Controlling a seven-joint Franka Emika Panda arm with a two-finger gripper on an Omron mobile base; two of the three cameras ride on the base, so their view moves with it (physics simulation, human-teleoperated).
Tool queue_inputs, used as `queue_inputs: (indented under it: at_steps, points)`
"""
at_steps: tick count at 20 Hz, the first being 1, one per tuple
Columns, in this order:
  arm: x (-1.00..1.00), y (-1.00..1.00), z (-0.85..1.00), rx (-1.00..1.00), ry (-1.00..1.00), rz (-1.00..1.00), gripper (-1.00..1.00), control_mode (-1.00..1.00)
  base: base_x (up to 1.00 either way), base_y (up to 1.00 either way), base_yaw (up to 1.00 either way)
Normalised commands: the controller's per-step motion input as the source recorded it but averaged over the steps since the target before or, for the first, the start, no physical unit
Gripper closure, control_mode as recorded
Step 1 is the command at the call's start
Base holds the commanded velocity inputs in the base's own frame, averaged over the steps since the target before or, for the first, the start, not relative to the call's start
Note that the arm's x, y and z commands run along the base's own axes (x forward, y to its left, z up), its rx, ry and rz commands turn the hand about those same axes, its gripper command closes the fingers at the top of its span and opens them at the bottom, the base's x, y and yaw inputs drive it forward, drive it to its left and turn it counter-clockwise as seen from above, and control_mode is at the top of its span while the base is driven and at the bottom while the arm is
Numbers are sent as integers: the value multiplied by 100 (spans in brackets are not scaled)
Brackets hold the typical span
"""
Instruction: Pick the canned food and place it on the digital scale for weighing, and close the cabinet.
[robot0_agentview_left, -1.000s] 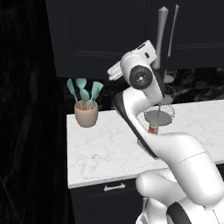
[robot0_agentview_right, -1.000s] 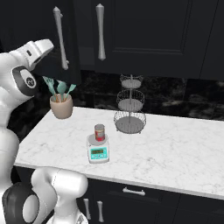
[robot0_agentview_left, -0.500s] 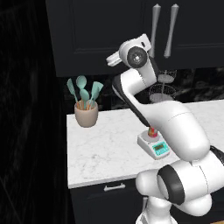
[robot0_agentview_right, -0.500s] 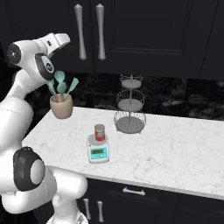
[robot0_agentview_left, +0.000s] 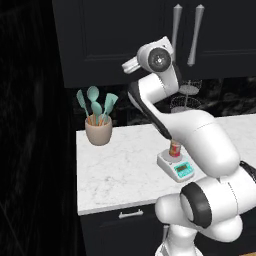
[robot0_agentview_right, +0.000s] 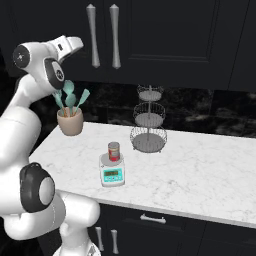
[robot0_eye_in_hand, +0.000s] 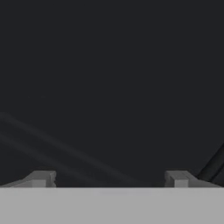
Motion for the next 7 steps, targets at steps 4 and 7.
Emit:
queue_inputs:
  at_steps: [4, 7]
  points:
    - [95, -1, -76, 3, 10, 0, -100, -100, 0, 0, 0]
    - [68, -9, -93, 6, 6, 0, -100, -100, 0, 0, 0]
